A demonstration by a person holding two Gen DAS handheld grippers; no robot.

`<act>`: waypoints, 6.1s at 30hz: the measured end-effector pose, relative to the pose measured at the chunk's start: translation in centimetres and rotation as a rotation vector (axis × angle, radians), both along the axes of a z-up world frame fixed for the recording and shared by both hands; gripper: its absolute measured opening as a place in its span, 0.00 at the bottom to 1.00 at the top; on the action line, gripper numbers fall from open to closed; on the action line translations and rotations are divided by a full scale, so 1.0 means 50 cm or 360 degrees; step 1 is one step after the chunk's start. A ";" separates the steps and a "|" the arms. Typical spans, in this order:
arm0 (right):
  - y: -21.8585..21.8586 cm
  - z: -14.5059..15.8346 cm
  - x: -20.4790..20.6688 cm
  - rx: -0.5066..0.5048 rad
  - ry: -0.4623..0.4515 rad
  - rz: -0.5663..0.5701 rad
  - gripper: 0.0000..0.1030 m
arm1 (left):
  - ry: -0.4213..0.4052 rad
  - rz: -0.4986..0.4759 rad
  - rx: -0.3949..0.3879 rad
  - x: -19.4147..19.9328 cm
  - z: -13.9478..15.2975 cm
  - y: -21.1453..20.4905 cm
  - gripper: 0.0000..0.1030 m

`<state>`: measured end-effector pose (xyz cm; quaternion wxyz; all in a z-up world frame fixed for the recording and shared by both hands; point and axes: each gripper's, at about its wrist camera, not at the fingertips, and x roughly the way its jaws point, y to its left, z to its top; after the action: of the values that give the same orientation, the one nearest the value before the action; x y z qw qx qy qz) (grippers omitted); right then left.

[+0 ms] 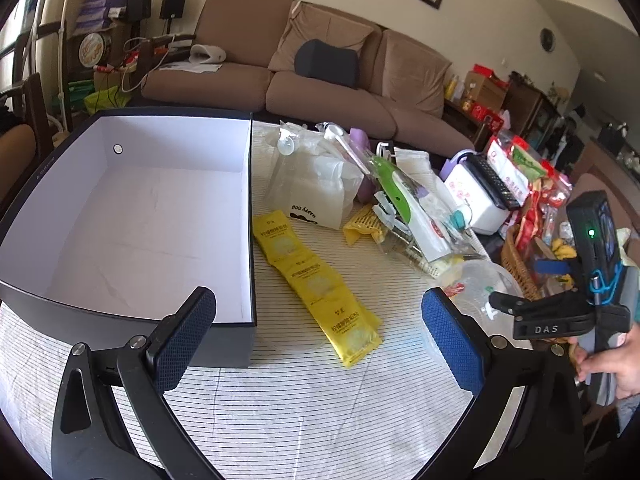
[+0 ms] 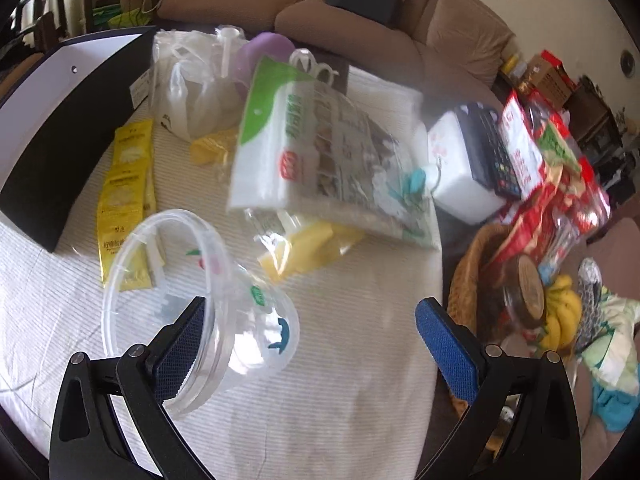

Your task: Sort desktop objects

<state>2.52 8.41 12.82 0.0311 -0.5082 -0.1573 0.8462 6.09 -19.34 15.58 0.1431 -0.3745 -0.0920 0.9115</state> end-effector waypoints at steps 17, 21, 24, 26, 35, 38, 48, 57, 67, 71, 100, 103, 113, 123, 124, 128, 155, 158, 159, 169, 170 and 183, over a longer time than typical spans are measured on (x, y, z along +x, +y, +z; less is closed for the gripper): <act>0.173 -0.083 0.001 -0.0782 -0.0208 -0.0332 0.16 | -0.0062 -0.0347 0.0205 0.012 -0.016 0.096 1.00; 0.179 -0.088 -0.016 -0.1111 -0.0282 -0.0370 0.16 | -0.0080 -0.0495 0.0122 0.033 -0.028 0.166 1.00; 0.161 -0.091 -0.014 -0.1239 -0.0335 -0.0352 0.16 | -0.0089 -0.0532 0.0004 0.045 -0.045 0.211 1.00; 0.142 -0.097 -0.009 -0.1265 -0.0391 -0.0348 0.16 | -0.0100 -0.0524 -0.0016 0.050 -0.051 0.223 1.00; 0.001 -0.103 0.025 -0.0993 -0.0560 -0.0067 0.19 | -0.0039 -0.0427 0.0009 0.038 -0.010 0.137 1.00; -0.045 -0.100 0.023 -0.0845 -0.0576 0.0027 0.38 | -0.0034 -0.0348 0.0066 0.025 -0.003 0.100 1.00; -0.061 0.029 0.014 -0.0718 -0.0227 0.0199 0.73 | 0.0018 -0.0093 0.0271 -0.003 0.022 -0.014 1.00; -0.200 -0.011 -0.096 -0.0463 -0.0324 0.0423 0.74 | 0.0040 0.0199 0.0460 -0.014 0.029 -0.159 1.00; -0.342 -0.175 -0.240 -0.0304 -0.0708 0.0470 0.74 | 0.0014 0.0270 0.0466 -0.027 0.020 -0.217 1.00; -0.359 -0.225 -0.254 -0.0097 -0.0741 0.0492 0.74 | -0.0001 0.0238 0.0495 -0.027 0.016 -0.218 1.00; -0.263 -0.133 -0.313 -0.0560 -0.0560 0.0470 0.58 | -0.0055 0.0169 0.0534 -0.029 0.002 -0.160 1.00; -0.226 -0.066 -0.295 -0.0722 -0.0402 0.0465 0.58 | -0.0045 0.0173 0.0531 -0.028 0.005 -0.160 1.00; -0.216 0.141 -0.152 -0.0907 -0.0057 0.0489 0.58 | 0.0120 0.0051 0.0210 -0.023 0.036 -0.067 1.00; -0.155 0.344 0.018 -0.0845 0.0154 0.0545 0.58 | 0.0596 -0.0179 0.0028 0.061 0.126 0.049 1.00; -0.145 0.356 0.038 -0.0850 0.0179 0.0549 0.58 | 0.0621 -0.0206 0.0048 0.069 0.131 0.048 1.00; -0.117 0.374 0.100 -0.0883 0.0196 0.0569 0.58 | 0.0603 -0.0312 0.0152 0.068 0.138 0.044 1.00; -0.043 0.176 0.248 -0.1025 0.0237 0.0497 0.58 | -0.0013 -0.0433 0.0680 -0.023 0.010 0.068 1.00; -0.040 0.210 0.258 -0.1040 0.0284 0.0518 0.58 | -0.0040 -0.0444 0.0771 -0.023 0.009 0.065 1.00; -0.040 0.224 0.261 -0.1046 0.0308 0.0531 0.58 | -0.0046 -0.0450 0.0789 -0.024 0.008 0.065 1.00; -0.064 0.229 0.221 -0.1047 0.0472 0.0570 0.58 | -0.0101 -0.0466 0.0880 -0.030 -0.002 0.070 1.00; -0.062 0.218 0.217 -0.1066 0.0464 0.0563 0.58 | -0.0120 -0.0465 0.0883 -0.034 -0.006 0.071 1.00; 0.014 0.124 0.212 -0.1268 0.0510 0.0357 0.58 | -0.0411 -0.0580 0.0864 -0.039 -0.055 0.126 1.00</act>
<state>13.12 9.11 18.99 -0.2352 -0.3226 0.1336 0.9070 4.12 -13.03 12.83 0.3848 -0.4452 -0.2800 0.7585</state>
